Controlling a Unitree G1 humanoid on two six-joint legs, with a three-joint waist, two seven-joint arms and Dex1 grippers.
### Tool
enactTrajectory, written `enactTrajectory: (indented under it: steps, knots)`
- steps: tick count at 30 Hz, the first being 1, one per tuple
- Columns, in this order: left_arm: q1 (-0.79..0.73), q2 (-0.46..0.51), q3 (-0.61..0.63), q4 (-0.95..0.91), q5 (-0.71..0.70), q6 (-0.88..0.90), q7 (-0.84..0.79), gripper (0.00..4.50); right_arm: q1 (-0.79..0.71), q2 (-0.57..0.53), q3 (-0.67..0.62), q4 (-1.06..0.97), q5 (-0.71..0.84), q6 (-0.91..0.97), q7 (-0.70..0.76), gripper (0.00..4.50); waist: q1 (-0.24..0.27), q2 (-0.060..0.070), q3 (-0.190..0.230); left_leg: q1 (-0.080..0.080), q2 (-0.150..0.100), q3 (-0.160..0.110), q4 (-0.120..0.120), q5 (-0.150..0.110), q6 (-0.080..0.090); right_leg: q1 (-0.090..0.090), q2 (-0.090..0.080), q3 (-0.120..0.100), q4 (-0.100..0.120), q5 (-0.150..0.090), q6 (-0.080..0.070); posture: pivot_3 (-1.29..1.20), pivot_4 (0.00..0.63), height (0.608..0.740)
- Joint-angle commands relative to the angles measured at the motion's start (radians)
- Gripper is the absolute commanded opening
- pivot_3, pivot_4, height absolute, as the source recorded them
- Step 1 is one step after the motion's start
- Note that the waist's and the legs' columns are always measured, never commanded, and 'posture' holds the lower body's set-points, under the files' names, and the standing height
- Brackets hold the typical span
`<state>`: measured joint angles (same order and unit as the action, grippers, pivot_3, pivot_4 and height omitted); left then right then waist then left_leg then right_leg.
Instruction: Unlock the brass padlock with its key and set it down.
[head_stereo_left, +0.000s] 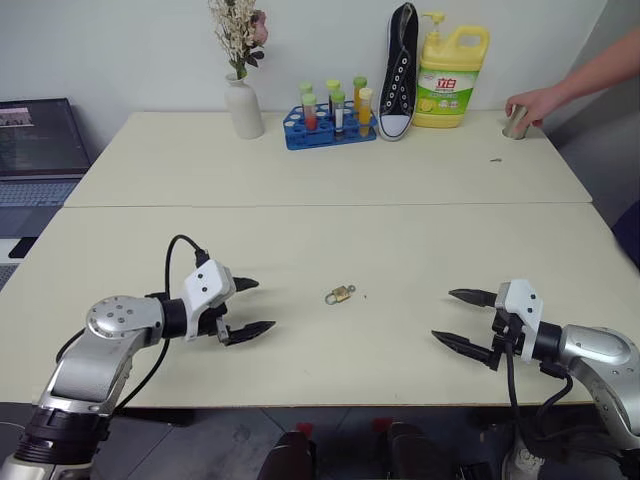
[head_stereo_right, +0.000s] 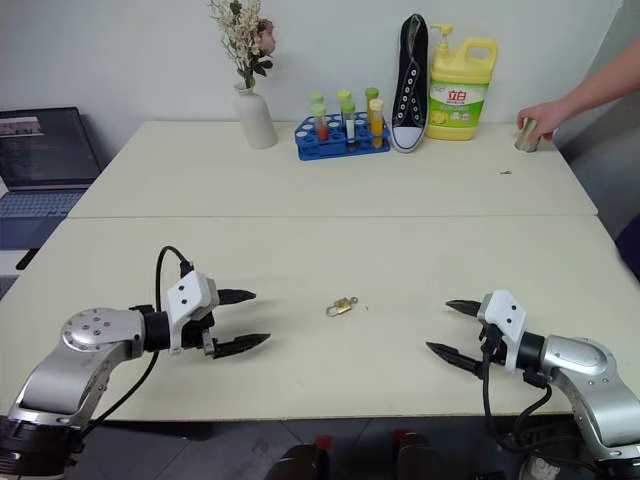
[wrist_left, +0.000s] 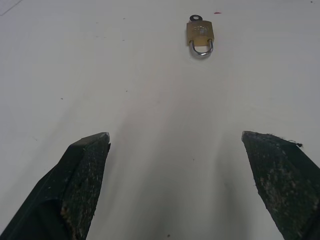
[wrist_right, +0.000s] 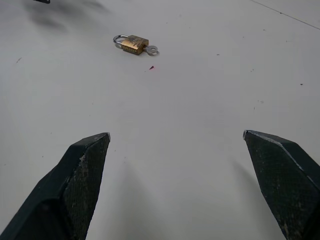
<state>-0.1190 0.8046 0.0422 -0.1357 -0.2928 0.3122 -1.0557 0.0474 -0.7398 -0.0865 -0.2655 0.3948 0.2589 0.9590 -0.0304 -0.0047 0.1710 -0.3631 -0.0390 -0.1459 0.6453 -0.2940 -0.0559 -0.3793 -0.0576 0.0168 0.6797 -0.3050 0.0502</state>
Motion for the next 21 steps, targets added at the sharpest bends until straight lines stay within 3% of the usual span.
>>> enactTrajectory:
  steps: [1,21]
  knots:
    - [0.007,0.003,0.017,-0.015,-0.002,-0.015,0.012,4.47,-0.022,0.003,-0.005,-0.025,0.000,-0.005,-0.007,4.50,0.000,0.000,0.000,0.000,0.000,0.000,0.000,0.000,0.000,0.000,0.000,0.000,0.000,0.000,0.000,0.00,0.150,0.740]
    - [0.037,-0.003,0.030,-0.026,-0.032,-0.033,0.020,4.47,-0.053,0.010,0.016,-0.106,0.033,0.101,-0.043,4.50,0.001,0.000,0.000,0.000,0.000,0.000,0.000,0.000,0.000,0.000,0.000,0.000,0.000,0.000,0.000,0.00,0.150,0.740]
